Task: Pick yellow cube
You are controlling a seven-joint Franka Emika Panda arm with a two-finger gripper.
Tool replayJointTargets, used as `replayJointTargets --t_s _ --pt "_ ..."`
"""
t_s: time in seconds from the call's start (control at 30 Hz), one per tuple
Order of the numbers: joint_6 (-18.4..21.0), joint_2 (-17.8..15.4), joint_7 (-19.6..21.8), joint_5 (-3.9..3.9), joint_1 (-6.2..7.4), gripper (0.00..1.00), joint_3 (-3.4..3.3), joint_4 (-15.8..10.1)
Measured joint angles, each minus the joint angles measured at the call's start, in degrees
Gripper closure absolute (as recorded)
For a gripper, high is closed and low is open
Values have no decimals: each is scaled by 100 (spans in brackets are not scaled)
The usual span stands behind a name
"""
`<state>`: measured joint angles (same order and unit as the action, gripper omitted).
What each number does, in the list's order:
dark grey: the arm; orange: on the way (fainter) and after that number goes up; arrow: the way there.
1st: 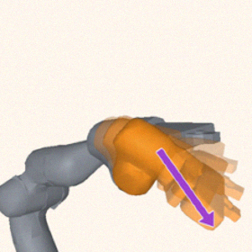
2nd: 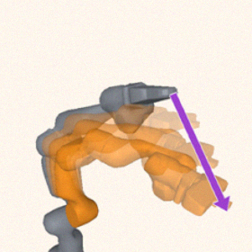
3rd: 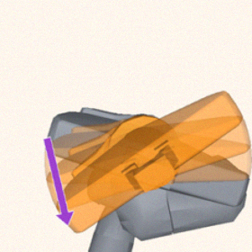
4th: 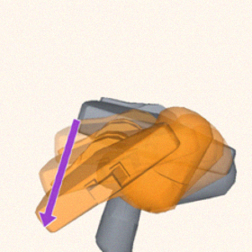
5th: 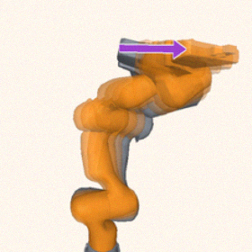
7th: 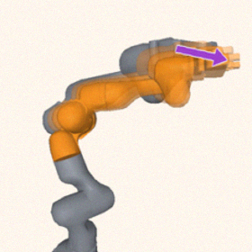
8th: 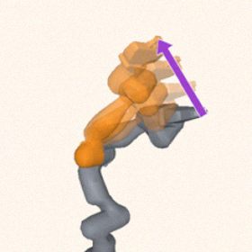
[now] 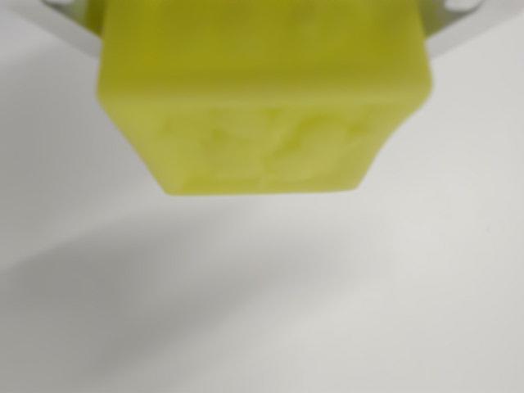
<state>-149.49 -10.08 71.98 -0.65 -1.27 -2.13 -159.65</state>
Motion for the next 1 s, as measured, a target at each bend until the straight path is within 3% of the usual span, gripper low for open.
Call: replayJointTargets --t_s 1.0 --pt "1462 -1131 30 -36 3 100 0 332"
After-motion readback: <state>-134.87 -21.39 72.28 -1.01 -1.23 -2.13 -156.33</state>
